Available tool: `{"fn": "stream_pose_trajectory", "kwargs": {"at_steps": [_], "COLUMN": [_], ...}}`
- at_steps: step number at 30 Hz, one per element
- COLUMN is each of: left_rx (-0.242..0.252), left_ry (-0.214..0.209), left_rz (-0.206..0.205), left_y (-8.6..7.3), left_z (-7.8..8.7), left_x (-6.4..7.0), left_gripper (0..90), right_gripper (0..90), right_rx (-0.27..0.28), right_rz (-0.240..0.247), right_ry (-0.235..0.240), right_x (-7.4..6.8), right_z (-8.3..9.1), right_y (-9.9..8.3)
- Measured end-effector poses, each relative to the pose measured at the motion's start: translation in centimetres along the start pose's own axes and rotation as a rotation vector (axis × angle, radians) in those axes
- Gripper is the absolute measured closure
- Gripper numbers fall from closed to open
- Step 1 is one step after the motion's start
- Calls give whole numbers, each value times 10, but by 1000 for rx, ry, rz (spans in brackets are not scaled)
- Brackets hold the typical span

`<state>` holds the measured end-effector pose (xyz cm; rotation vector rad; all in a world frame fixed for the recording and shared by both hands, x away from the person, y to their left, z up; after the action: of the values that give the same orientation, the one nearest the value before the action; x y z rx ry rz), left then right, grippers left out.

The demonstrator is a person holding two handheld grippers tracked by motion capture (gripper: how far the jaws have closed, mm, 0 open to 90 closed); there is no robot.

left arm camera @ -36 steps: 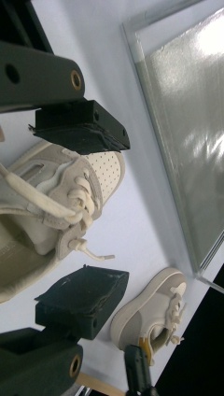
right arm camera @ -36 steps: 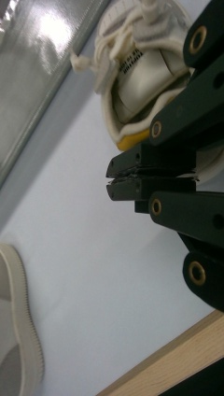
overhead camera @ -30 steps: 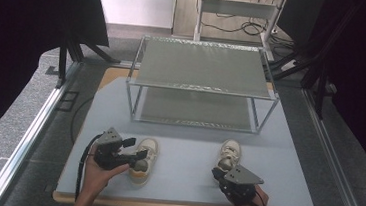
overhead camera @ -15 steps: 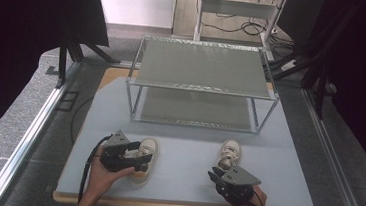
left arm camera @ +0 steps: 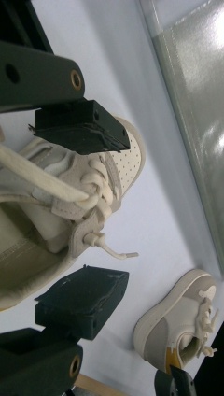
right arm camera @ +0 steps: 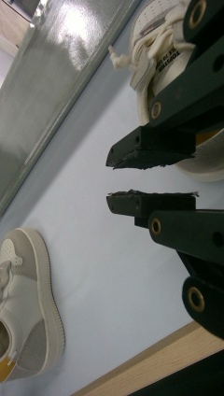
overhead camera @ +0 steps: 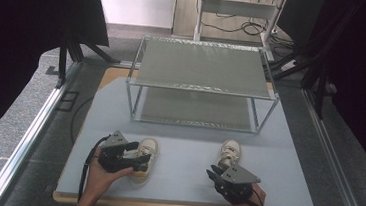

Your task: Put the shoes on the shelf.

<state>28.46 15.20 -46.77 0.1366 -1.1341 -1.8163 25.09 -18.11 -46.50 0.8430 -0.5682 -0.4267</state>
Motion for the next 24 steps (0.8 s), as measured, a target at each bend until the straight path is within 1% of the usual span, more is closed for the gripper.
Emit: {"fn": "stream_pose_trajectory", "kwargs": {"at_steps": [4,6,14,21,24], "left_rx": [-13,-14,1,-17,-17], "left_ry": [-2,-3,-1,-3,-3], "left_rz": [-7,-8,0,-7,-7], "left_y": [-1,-1,0,-1,-1], "left_z": [-4,-3,1,-3,-3], "left_x": [2,2,-1,1,2], "left_gripper": [313,312,312,312,311], "right_gripper": [749,741,712,699,698], "right_rx": [-6,-13,-30,-34,-34], "right_rz": [-1,8,21,24,20], "right_ry": [-2,7,20,21,14], "right_x": [1,-2,-6,-5,-3], "right_z": [0,-3,-7,-7,-6], "right_y": [-1,-1,-2,-3,-3]}}
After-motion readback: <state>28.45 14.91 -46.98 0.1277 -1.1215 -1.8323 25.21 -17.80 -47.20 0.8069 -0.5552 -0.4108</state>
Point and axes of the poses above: each handheld gripper's, and its own axes: z roughly backward along the jaws, y roughly out of its top, x roughly to its right, the point moved 3 cm from there along -z, roughly forward along the jaws, and after that the axes turned 11 degrees about z, right-handed, at the moved point
